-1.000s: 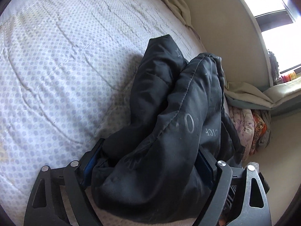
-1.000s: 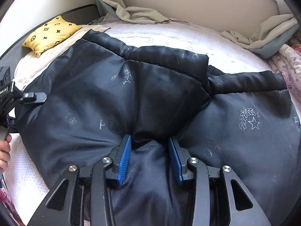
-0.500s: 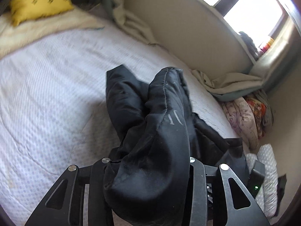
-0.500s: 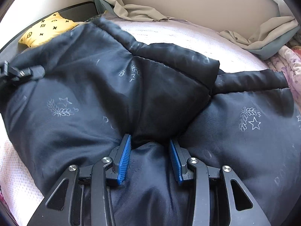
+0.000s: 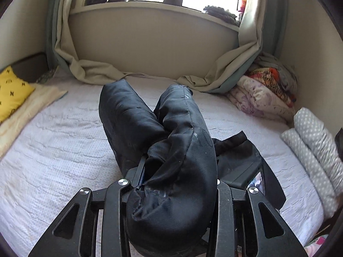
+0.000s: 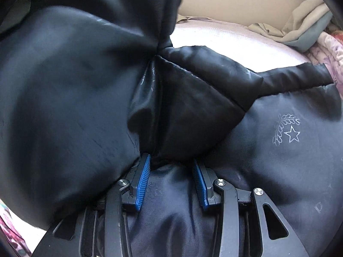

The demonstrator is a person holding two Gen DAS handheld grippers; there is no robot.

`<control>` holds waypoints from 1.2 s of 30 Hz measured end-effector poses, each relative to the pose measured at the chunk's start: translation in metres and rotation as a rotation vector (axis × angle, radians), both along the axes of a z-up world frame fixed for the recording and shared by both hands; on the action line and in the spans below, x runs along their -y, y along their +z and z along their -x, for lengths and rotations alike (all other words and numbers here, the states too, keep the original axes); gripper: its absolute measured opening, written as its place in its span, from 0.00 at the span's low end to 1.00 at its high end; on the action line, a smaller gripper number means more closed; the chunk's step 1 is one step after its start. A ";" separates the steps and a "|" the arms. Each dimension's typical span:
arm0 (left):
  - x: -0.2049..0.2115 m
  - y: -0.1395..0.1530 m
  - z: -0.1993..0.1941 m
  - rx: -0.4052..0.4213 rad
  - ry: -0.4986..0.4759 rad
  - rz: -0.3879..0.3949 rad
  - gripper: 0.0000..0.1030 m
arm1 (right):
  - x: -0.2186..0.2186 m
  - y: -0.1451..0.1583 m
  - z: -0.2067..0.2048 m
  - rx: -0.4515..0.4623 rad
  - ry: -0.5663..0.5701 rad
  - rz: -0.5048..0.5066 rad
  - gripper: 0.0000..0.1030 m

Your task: Fold large clothes

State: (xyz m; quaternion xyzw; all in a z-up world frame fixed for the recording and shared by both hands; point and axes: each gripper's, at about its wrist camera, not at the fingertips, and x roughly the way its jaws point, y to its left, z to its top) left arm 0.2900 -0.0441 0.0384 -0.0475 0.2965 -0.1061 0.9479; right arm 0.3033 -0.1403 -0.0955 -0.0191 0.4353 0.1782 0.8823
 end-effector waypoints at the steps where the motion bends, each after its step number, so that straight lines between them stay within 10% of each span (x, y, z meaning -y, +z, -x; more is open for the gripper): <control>1: 0.002 0.000 0.001 0.002 0.002 -0.006 0.39 | 0.002 0.000 -0.001 -0.006 0.002 -0.011 0.35; 10: 0.046 0.009 0.007 0.033 -0.035 -0.106 0.39 | 0.060 0.024 -0.017 -0.194 0.028 -0.258 0.35; 16: 0.101 -0.002 0.015 0.052 -0.112 -0.222 0.39 | 0.165 0.072 -0.012 -0.207 -0.149 -0.498 0.58; 23: 0.167 -0.016 0.026 0.084 -0.183 -0.348 0.37 | 0.264 0.060 -0.012 -0.239 -0.353 -0.688 0.58; 27: 0.199 -0.024 0.033 0.102 -0.224 -0.408 0.36 | 0.273 0.020 -0.032 -0.336 -0.374 -0.730 0.41; 31: 0.219 -0.032 0.037 0.114 -0.245 -0.449 0.36 | 0.283 -0.010 -0.057 -0.387 -0.393 -0.713 0.00; 36: 0.243 -0.047 0.040 0.126 -0.260 -0.492 0.35 | 0.271 -0.032 -0.071 -0.410 -0.346 -0.686 0.00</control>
